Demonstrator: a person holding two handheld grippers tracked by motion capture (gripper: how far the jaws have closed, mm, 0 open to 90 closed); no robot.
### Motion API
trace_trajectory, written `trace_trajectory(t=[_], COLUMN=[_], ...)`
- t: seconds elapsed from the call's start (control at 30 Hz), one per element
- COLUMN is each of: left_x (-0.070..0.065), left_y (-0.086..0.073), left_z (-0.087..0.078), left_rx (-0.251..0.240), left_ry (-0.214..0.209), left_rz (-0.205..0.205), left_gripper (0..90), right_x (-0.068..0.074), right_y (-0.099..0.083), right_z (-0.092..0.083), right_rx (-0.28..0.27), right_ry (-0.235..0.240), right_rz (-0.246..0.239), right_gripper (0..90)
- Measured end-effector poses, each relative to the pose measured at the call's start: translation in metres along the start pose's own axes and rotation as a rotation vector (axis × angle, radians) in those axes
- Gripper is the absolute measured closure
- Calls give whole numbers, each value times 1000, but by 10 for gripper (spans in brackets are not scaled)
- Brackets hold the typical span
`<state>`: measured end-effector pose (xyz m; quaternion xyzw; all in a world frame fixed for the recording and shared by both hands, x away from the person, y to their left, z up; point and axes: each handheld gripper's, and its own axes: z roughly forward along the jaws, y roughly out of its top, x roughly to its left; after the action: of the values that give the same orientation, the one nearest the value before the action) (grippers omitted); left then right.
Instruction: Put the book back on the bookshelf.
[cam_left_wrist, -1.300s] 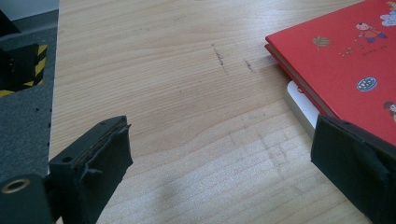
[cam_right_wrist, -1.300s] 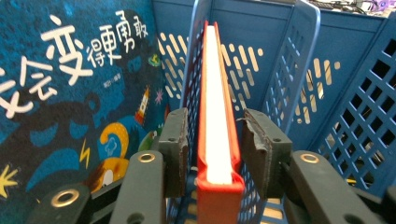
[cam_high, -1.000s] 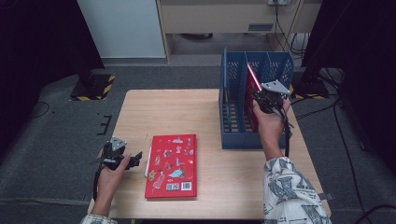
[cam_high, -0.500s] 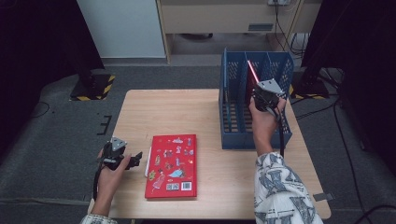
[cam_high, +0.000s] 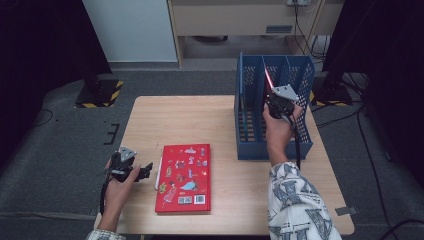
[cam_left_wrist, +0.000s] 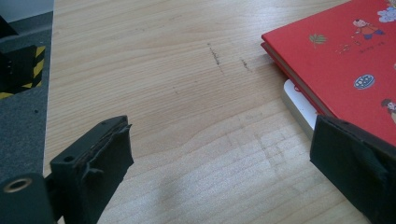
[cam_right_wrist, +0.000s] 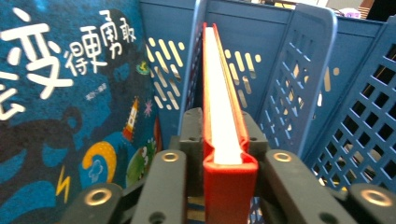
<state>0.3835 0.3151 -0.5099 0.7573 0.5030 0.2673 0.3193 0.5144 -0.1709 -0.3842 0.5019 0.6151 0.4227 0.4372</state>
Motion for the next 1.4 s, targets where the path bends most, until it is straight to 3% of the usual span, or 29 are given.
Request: trace_trajectory(t=[0.23, 0.4, 0.53, 0.67, 0.93, 1.13, 1.4], left_x=[1, 0, -1, 0, 0, 1, -1], left_y=[0, 0, 0, 0, 0, 0, 0], left_z=[-1, 0, -1, -1, -1, -1, -1], left_rx=[-2, 2, 2, 4, 0, -1, -4], left_ry=[2, 2, 3, 7, 5, 3, -4], left_rz=[-7, -3, 0, -1, -2, -4, -1], left_gripper=[45, 45, 45, 45, 45, 45, 43], right_x=[0, -2, -5, -10, -9, -8, -11], right_y=[2, -7, -14, -16, -14, -14, -19], right_z=[-7, -18, -25, -29, -30, -32, -44], right_rx=[1, 14, 19, 20, 24, 21, 24], right_ry=[29, 86, 103, 109, 116, 133, 214], right_rz=[13, 14, 13, 14, 14, 31, 62], right_gripper=[582, 523, 585, 702, 728, 603, 457])
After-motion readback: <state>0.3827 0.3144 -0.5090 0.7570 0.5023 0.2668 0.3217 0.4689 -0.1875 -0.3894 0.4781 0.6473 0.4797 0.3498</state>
